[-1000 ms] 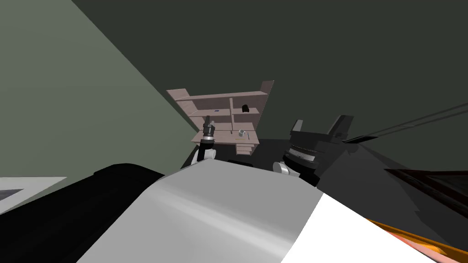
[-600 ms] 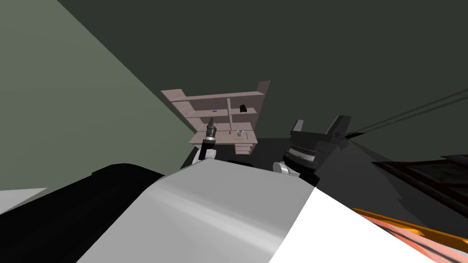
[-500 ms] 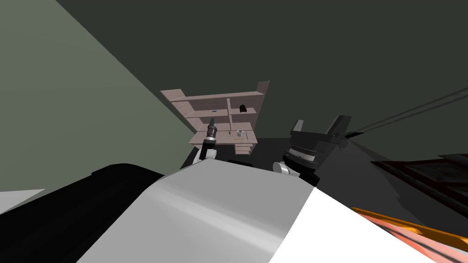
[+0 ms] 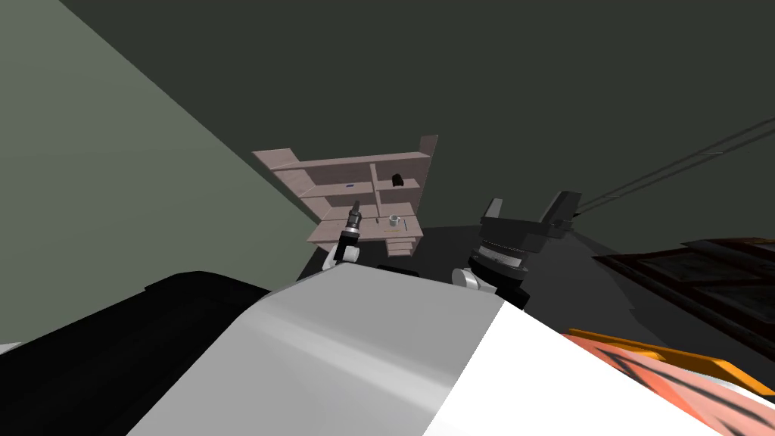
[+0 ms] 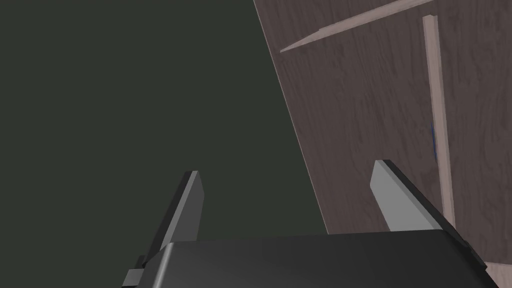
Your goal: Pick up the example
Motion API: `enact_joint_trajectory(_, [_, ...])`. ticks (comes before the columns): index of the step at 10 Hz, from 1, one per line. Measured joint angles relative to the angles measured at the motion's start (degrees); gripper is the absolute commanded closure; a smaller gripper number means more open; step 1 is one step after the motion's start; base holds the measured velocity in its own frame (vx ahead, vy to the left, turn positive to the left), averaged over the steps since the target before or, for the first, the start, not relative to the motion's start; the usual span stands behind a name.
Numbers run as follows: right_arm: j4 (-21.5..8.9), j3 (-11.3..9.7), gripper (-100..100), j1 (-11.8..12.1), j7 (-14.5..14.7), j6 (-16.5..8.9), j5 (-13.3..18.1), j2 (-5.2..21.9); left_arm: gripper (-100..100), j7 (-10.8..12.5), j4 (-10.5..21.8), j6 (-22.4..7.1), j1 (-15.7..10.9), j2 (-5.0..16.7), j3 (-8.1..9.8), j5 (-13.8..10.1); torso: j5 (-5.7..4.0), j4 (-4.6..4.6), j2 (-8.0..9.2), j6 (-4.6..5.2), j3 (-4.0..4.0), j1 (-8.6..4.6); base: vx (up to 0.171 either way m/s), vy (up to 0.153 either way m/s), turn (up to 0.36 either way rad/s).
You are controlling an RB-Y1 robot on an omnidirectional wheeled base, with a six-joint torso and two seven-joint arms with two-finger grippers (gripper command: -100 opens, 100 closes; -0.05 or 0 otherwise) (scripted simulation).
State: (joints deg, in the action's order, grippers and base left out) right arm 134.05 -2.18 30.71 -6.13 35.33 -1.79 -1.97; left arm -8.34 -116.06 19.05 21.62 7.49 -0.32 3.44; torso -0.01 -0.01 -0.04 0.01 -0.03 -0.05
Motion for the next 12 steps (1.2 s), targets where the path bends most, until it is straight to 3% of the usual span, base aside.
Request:
enact_joint_trajectory(5, [0.0,0.0,0,0.0,0.0,0.0,0.0,0.0,-100,-1.63,8.51,-0.19,-3.07,1.41,0.12,-0.32,-0.01,-0.01,-0.02,-0.01,-0.01,-0.06,0.011,-0.021,-0.082])
enact_joint_trajectory(12, [0.0,0.0,0,0.0,0.0,0.0,0.0,0.0,-100,-3.24,18.02,-1.52,-6.69,2.79,0.13,-0.59,-0.01,0.0,0.0,-0.02,0.0,-0.04,0.011,-0.022,-0.046])
